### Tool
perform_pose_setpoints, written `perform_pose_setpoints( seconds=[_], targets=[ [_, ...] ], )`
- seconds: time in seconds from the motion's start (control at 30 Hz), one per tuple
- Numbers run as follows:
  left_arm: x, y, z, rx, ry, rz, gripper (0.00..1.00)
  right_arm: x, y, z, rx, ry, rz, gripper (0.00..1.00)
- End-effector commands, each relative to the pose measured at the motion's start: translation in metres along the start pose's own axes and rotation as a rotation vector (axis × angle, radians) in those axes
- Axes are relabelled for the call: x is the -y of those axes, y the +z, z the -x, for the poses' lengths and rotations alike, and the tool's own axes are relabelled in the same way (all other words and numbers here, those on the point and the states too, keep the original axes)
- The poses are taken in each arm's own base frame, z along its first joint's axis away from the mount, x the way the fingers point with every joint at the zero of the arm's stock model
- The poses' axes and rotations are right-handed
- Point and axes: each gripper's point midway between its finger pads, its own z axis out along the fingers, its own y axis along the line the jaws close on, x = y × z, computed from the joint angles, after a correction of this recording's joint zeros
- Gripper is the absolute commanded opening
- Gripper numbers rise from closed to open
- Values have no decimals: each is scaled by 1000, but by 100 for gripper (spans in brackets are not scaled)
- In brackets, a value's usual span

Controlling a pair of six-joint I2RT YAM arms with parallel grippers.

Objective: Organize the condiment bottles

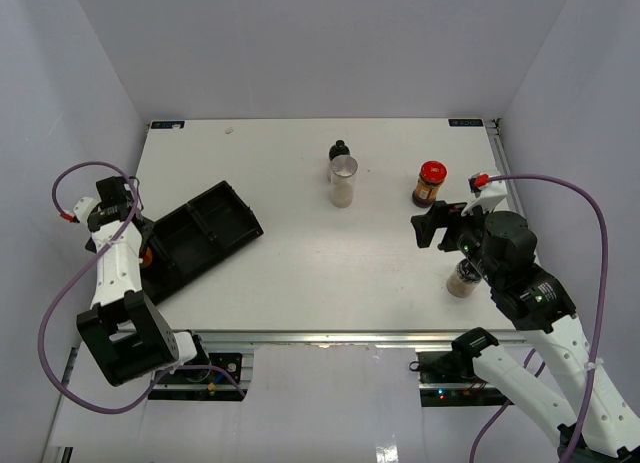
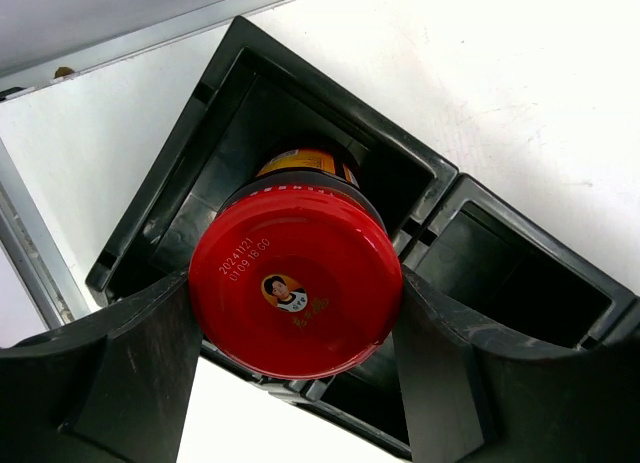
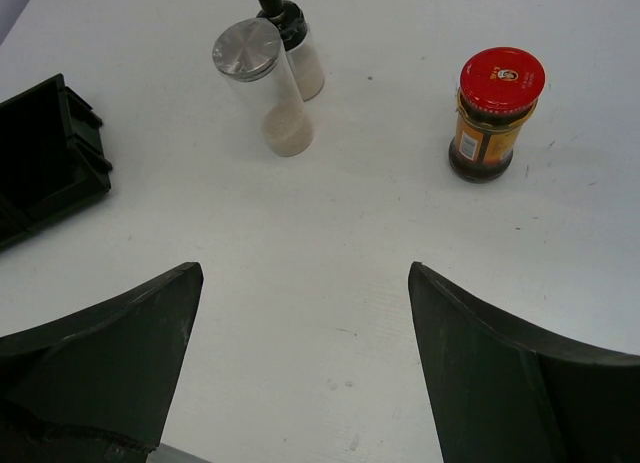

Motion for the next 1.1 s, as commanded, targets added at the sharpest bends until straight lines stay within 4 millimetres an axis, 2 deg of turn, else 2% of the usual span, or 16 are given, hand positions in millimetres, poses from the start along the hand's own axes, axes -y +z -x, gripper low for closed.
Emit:
perform_pose_setpoints(
  seconds=[0.0, 0.33, 0.4, 0.43, 0.53, 0.6, 0.67, 0.73, 0.97, 1.07],
  targets=[
    [11, 1, 27, 106, -42, -33, 1, -4, -7, 17, 66, 5, 17, 90],
    [15, 12, 25, 80, -23, -50, 10, 0, -8, 17, 72, 1, 3, 90],
    [15, 13, 23, 73, -9, -54, 24, 0, -8, 16, 73, -1, 2, 90],
    [15, 13, 23, 73, -8, -54, 37, 0, -8, 16, 74, 0, 2, 90],
    [14, 12, 22, 71, -8, -56, 63, 0, -7, 15, 74, 1, 5, 90],
    [15, 9, 23, 70, -7, -65, 75, 0, -7, 14, 70, 1, 2, 90],
    [15, 6, 23, 65, -5, -71, 83, 1, -7, 14, 69, 0, 1, 90],
    [17, 0, 25, 63, -5, -87, 98, 1, -7, 13, 69, -1, -1, 90],
    [22, -27, 42, 73, -3, -125, 98, 0, -6, 14, 61, 2, -1, 90],
    [33, -49, 54, 69, 23, -199, 98, 2, -1, 12, 48, 12, -17, 90]
  ],
)
